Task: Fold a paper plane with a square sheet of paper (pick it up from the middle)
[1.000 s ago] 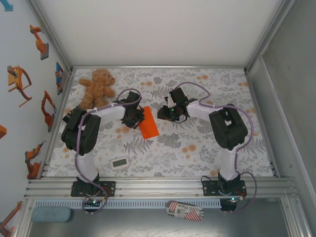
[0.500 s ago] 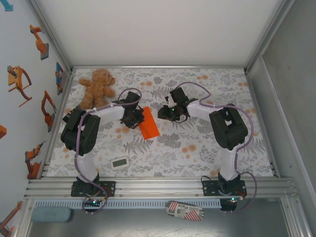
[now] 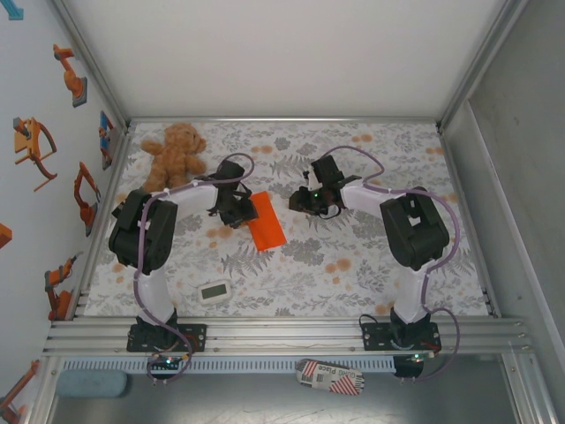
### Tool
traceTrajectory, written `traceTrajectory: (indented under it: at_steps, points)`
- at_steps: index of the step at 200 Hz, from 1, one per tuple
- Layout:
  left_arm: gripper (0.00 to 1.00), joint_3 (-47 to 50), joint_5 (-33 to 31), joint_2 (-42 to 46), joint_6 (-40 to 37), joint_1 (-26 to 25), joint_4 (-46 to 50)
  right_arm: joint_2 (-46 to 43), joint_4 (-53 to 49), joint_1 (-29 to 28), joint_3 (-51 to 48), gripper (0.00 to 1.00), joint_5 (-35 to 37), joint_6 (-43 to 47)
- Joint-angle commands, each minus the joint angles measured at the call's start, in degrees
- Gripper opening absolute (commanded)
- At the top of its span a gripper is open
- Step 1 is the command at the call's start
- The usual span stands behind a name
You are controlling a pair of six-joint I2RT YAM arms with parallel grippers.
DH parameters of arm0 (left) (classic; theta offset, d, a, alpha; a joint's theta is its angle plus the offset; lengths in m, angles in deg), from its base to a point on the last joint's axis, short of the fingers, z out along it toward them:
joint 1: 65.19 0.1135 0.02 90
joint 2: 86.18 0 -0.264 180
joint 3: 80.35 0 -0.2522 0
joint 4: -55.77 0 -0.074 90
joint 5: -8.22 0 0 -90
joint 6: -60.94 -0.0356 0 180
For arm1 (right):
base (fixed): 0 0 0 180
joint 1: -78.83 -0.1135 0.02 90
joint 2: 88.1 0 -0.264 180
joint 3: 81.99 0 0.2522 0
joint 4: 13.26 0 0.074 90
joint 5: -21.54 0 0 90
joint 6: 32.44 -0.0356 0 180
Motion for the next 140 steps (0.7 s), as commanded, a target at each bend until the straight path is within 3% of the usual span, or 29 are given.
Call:
traceTrajectory:
  at_steps: [1,113,140]
  points:
    - [0.32,-0.5,-2.6,-7.2,-3.3,0.2,-11.3,-0.2,0.0,0.2,-0.1,0.33,-0.6,0.1]
    - [0.29,1.6,-5.6,-0.5,-2.0,-1.2,-14.2,2.5,0.6,0.0,0.6,0.33,-4.5,0.6]
    - [0.26,2.7,-2.7,0.2,-4.0,-1.4,-16.2,2.5,0.4,-0.1,0.4,0.33,-4.5,0.6]
